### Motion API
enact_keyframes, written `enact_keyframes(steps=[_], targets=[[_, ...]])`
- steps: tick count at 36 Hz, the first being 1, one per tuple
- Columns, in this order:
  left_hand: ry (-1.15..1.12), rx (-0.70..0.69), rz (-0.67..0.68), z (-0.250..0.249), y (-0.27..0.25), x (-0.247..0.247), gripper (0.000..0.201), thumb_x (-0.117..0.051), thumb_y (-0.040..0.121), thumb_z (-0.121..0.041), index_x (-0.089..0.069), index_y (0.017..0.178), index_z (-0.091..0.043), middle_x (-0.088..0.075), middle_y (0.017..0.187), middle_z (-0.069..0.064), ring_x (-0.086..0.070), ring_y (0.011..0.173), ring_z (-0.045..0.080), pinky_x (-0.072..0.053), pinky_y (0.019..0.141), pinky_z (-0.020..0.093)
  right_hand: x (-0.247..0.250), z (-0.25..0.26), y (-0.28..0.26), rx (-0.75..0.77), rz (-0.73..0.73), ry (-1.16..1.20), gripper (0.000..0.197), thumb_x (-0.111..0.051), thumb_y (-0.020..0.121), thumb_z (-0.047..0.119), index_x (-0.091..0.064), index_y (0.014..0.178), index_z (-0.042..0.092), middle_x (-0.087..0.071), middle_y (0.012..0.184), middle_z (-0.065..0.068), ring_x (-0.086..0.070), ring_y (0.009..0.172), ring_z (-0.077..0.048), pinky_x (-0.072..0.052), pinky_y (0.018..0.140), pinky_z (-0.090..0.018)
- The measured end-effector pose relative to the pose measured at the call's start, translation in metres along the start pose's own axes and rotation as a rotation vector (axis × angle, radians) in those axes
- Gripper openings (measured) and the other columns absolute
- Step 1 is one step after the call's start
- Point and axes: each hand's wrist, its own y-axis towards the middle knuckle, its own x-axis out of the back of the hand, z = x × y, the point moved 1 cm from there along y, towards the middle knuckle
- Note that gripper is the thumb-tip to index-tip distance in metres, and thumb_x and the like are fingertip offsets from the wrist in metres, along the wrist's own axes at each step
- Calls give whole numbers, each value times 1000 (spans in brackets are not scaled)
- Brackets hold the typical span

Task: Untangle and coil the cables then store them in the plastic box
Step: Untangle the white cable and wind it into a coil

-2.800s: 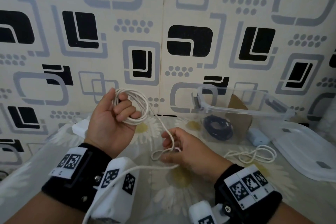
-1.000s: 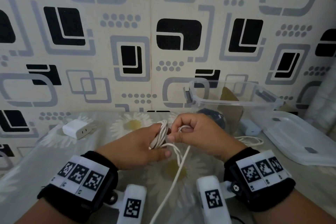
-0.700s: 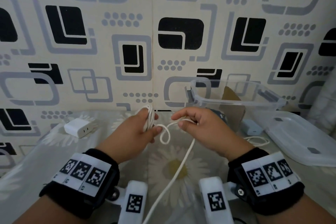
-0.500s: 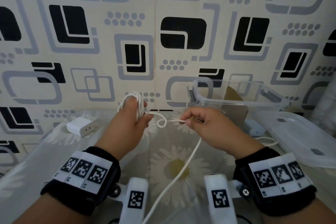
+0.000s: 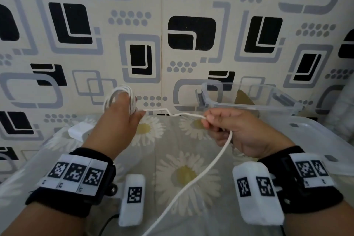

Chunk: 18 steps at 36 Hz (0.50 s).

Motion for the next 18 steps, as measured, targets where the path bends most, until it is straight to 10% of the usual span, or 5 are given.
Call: enact_keyframes(steps=[6,18], targets=[[50,-85,315,-7,-6,-6,22,-54,93,-40,-45,96,-21,-53,100,-9,-51,86,7,-34,68,20,5,-3,8,134,-163,157,15,-77,69,27,-68,69,15,-35,54,-1,-25,48,-11,-25,42,-19],[-82,-147,519,-25,-16,-2,39,-49,92,-51,-65,73,-21,-57,61,-18,-54,60,-4,-34,56,11,-2,-6,13,126,-454,122,18,-57,91,12,-65,77,4,-35,46,7,-26,44,-7,-21,41,-19]])
